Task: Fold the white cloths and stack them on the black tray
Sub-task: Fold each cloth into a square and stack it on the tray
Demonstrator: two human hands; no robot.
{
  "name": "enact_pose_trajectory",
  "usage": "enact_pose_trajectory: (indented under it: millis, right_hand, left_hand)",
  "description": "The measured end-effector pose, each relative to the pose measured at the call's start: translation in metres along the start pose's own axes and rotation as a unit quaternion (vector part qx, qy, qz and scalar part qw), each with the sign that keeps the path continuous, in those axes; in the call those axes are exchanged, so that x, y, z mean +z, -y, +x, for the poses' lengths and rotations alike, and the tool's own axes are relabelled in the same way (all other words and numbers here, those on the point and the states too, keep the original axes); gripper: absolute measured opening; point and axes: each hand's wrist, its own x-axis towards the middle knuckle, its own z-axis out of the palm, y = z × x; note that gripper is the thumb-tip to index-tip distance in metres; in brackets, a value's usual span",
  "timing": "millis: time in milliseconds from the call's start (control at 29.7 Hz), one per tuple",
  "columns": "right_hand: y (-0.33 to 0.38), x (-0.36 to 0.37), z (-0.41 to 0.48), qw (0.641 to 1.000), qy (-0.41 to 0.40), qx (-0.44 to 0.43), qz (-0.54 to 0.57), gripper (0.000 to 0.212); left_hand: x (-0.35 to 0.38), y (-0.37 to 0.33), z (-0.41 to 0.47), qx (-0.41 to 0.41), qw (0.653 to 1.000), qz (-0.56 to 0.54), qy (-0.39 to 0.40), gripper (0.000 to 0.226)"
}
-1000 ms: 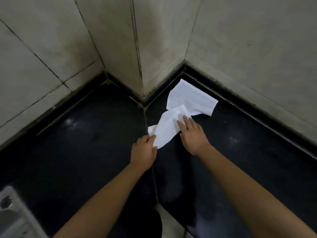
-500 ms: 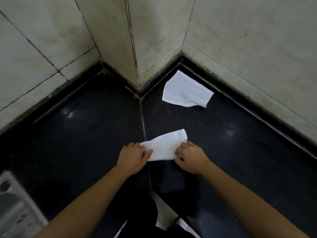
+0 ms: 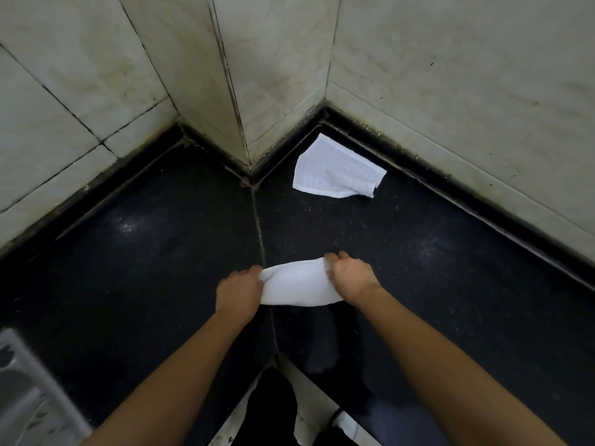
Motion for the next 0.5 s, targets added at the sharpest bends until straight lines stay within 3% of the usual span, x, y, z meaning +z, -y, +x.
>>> enact_pose_trajectory:
  millis: [67, 404, 505]
  right_hand:
    - [-0.001, -0.002, -0.005, 1.000, -0.017, 0.009, 0.022, 0.033]
    - [-0.018, -0.008, -0.043, 0.991, -0.054, -0.009, 0.121, 0.006]
    - [-0.034, -0.011, -0.060, 0.987, -0.048, 0.003, 0.155, 0.003]
  left_hand:
    - [0.001, 0.000, -0.001, -0.005, 1.000, -0.008, -0.002, 0.020]
    - [-0.002, -0.005, -0.015, 0.041, 0.996, -0.032, -0.067, 0.008]
    - [-0.004, -0.015, -0.021, 0.051, 0.994, -0.049, -0.078, 0.019]
